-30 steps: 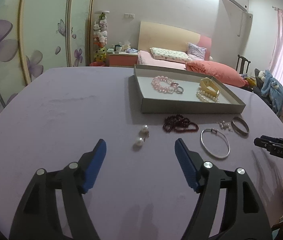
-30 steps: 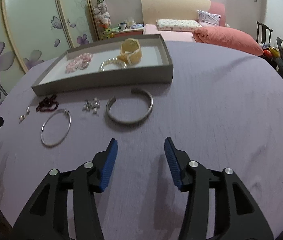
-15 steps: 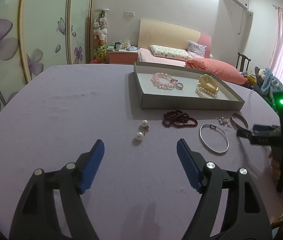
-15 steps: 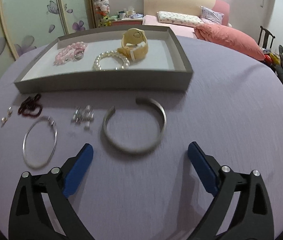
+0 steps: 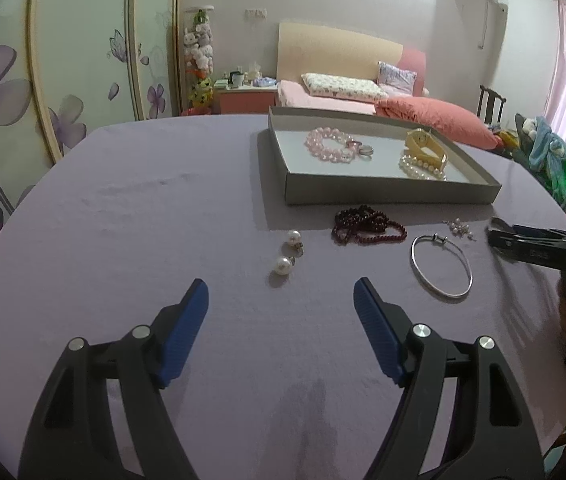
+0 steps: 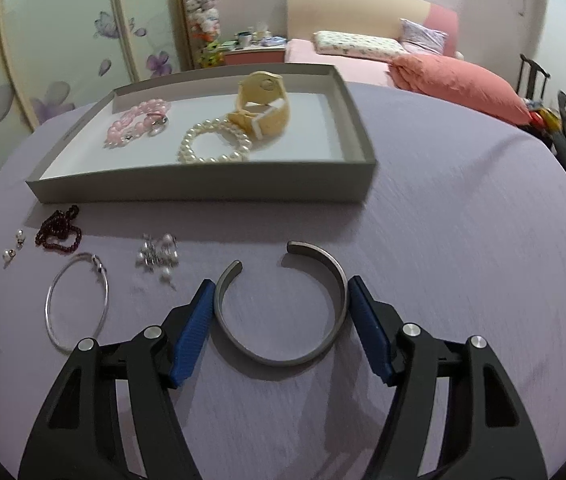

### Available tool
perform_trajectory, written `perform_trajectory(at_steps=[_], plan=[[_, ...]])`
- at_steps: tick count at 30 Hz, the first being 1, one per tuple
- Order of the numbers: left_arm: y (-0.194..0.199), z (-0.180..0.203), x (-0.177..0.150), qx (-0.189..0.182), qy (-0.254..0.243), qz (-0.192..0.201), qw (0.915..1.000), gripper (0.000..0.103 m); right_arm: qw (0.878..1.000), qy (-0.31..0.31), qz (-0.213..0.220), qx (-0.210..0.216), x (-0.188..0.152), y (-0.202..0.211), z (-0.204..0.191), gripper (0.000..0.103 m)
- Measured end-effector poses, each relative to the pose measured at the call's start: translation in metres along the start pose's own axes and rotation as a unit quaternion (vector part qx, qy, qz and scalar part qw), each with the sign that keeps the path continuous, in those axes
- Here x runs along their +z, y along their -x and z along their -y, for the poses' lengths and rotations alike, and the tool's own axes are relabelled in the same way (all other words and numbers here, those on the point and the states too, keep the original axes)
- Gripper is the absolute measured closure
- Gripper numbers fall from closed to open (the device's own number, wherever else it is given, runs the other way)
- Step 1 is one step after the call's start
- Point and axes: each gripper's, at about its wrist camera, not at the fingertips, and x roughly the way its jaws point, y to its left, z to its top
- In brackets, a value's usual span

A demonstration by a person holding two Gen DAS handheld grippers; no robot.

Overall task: Organize jewelry
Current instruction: 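Grasp the silver cuff bangle with the right gripper while the left gripper grasps a pearl earring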

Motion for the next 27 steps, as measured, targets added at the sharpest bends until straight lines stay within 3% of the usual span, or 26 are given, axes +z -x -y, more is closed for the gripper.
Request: perform_trajectory(at_steps=[4,12,22,27], plan=[[-0.016,0.005,0.005,0.009,-0.012,-0.022,0.9997,0.03,1.0,-0.018,0.0,0.005,-0.01,0.01,0.007,0.036],[-0.05,0.008,0.016,0.028,-0.014,-0.067,0.9973,0.061,1.0,-0.02,-0.004,0.016,-0.014,0.014,0.007,0.036],[-0.058,0.014,0.024,0.034,-0.033,-0.067,0.9967,0.07,1.0,-0.02,-0.003,0.019,-0.011,0.012,0.005,0.036],[-0.058,0.018,0.025,0.023,-0.041,-0.067,0.9967,0.088,1.0,-0.02,-0.003,0.02,-0.012,0.013,0.005,0.036]])
